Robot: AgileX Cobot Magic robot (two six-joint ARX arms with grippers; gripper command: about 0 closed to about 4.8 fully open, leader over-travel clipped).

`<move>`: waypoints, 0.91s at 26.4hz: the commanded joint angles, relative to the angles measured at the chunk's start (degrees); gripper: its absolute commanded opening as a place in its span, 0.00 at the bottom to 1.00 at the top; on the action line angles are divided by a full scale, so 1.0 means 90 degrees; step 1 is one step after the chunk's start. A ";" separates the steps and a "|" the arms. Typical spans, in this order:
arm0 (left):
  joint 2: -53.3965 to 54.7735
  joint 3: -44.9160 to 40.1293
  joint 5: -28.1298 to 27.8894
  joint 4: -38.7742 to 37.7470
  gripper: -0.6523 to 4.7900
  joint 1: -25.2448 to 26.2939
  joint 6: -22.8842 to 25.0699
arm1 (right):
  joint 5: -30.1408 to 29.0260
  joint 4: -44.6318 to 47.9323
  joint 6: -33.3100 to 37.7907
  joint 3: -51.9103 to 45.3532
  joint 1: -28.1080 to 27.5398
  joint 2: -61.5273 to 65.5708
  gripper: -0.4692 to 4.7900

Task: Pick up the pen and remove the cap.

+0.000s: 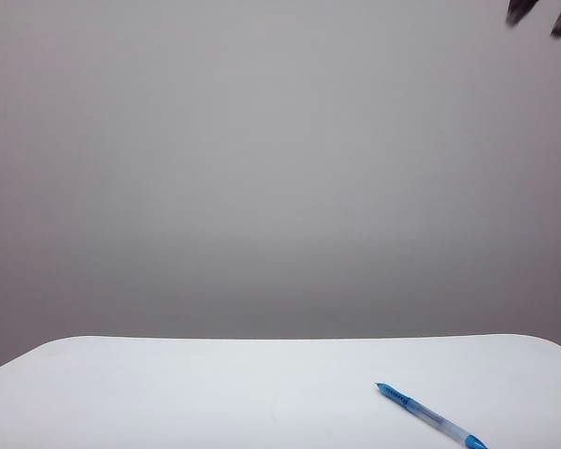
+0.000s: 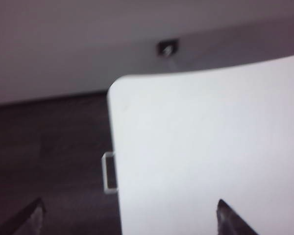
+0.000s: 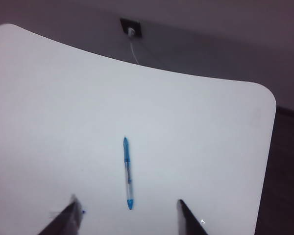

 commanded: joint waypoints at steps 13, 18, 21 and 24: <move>-0.4529 -0.3764 -0.0687 0.3619 1.00 0.0085 0.0114 | 0.1032 0.3893 0.0610 -0.3810 -0.0002 -0.4233 0.41; -0.5561 -0.4974 -0.0612 0.4306 1.00 0.0061 -0.0250 | 0.1263 0.5350 0.0750 -0.4864 -0.0007 -0.5102 0.18; -0.5765 -0.5496 -0.0452 0.4566 1.00 0.0056 -0.0413 | 0.1299 0.6035 0.0748 -0.5377 -0.0005 -0.5340 0.08; -0.5870 -0.6186 -0.0114 0.5270 0.90 0.0056 -0.0478 | 0.1299 0.6552 0.0750 -0.5996 -0.0002 -0.5474 0.08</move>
